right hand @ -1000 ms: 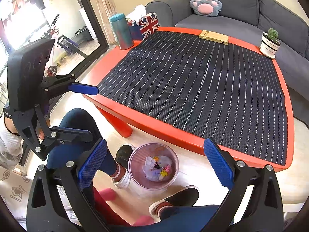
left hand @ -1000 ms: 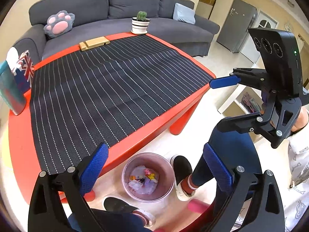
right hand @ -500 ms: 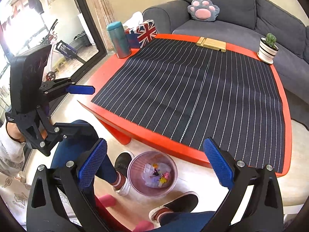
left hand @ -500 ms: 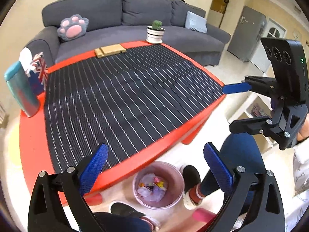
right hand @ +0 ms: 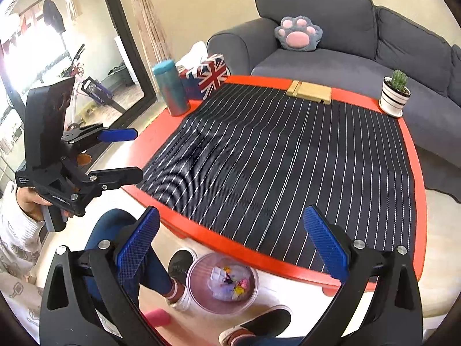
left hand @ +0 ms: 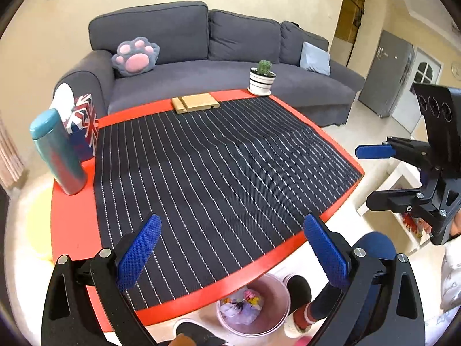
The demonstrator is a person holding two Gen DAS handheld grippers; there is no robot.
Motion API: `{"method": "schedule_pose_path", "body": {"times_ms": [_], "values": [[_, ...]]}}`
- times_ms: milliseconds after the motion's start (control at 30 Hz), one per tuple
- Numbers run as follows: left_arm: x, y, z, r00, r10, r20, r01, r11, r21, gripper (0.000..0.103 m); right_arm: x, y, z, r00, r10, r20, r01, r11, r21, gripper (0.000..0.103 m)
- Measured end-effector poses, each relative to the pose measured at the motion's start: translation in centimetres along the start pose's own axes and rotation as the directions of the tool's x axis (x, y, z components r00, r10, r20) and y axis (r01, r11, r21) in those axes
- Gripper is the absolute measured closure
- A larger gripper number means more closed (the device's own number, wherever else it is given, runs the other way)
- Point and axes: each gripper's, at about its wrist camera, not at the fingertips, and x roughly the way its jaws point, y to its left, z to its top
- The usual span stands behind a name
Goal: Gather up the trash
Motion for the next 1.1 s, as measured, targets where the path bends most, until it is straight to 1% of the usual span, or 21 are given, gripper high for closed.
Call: {"method": "schedule_pose_path", "body": {"times_ms": [133, 200, 267, 300, 333, 467, 500, 600, 667, 800, 967, 1100], "values": [[0.1, 0.6, 0.7, 1.000, -0.021, 0.003, 0.021, 1.000, -0.020, 0.007, -0.1, -0.4, 0.7, 1.000, 0.001, 0.012, -0.001, 1.000, 0.005, 0.005], [0.2, 0.7, 0.9, 1.000, -0.014, 0.005, 0.014, 1.000, -0.024, 0.007, 0.0, -0.7, 1.1, 1.000, 0.001, 0.016, -0.001, 1.000, 0.009, 0.005], [0.3, 1.0, 1.2, 1.000, 0.004, 0.006, -0.004, 1.000, -0.031, 0.007, -0.1, -0.9, 1.4, 1.000, 0.001, 0.021, -0.001, 1.000, 0.013, 0.005], [0.2, 1.1, 1.2, 1.000, 0.031, 0.008, -0.030, 0.999, -0.033, 0.007, -0.1, -0.9, 1.5, 1.000, 0.000, 0.024, -0.001, 1.000, 0.013, 0.005], [0.2, 1.1, 1.2, 0.999, 0.041, 0.011, -0.041, 0.999, -0.031, 0.007, 0.0, -1.0, 1.7, 1.000, -0.001, 0.026, 0.000, 1.000, 0.013, 0.005], [0.2, 1.4, 1.5, 0.999, 0.044, 0.010, -0.043, 0.998, -0.042, 0.006, 0.0, -1.1, 1.9, 1.000, -0.003, 0.029, 0.002, 1.000, 0.012, 0.005], [0.1, 1.4, 1.6, 0.998, 0.068, 0.015, -0.068, 0.997, -0.042, 0.006, 0.1, -1.2, 2.0, 1.000, -0.003, 0.029, 0.003, 1.000, 0.012, 0.005], [0.0, 1.6, 1.7, 0.994, 0.104, 0.020, -0.103, 0.994, -0.040, 0.006, 0.1, -1.2, 2.1, 1.000, -0.005, 0.030, 0.004, 1.000, 0.013, 0.005], [-0.1, 1.7, 1.7, 0.994, 0.111, 0.023, -0.110, 0.993, -0.043, 0.006, 0.1, -1.3, 2.2, 1.000, -0.005, 0.030, 0.005, 1.000, 0.013, 0.005], [-0.2, 1.8, 1.8, 0.989, 0.148, 0.028, -0.147, 0.988, -0.045, 0.006, 0.1, -1.5, 2.4, 0.999, -0.007, 0.032, 0.007, 1.000, 0.015, 0.005], [-0.2, 1.9, 1.9, 0.986, 0.164, 0.029, -0.162, 0.985, -0.060, 0.006, 0.1, -1.6, 2.5, 0.999, -0.006, 0.034, 0.006, 1.000, 0.013, 0.005], [-0.2, 2.1, 1.8, 0.987, 0.159, 0.029, -0.156, 0.985, -0.076, 0.006, 0.2, -1.6, 2.5, 0.999, -0.007, 0.034, 0.007, 1.000, 0.013, 0.005]]}}
